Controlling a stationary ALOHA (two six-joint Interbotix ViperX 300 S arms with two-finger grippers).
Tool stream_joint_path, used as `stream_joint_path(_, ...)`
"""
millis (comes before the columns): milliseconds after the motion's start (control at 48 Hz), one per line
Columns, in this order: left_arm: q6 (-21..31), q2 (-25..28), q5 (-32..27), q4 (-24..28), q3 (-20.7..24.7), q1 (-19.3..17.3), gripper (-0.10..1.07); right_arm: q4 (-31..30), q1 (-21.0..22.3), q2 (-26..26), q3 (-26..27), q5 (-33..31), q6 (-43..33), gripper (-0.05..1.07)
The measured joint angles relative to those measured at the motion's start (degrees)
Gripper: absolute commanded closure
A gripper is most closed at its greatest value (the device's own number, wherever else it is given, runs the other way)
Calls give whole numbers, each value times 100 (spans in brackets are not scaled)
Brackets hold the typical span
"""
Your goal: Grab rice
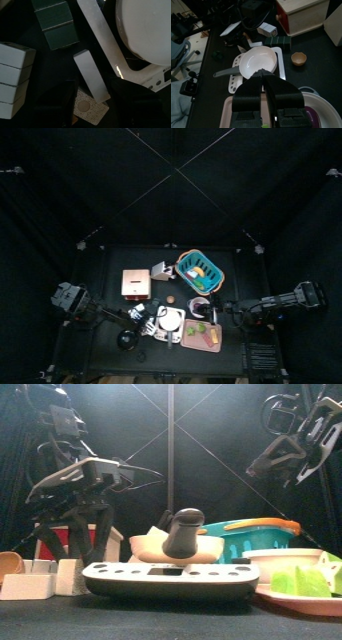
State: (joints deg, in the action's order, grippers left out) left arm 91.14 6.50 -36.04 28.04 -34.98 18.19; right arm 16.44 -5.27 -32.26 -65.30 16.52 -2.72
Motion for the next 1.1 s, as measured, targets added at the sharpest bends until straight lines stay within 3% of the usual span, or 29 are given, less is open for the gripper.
stream_joint_path(250,-9,-53,-9,-9,-9,-9,46,0,0,0,0,-9,9,101)
stream_joint_path(646,0,-756,-334,70,-264,-9,47,-18,18,0,0,0,18,101)
stream_joint_path(1104,9,-773,-334,97,-290,-9,47,-44,18,0,0,0,18,101)
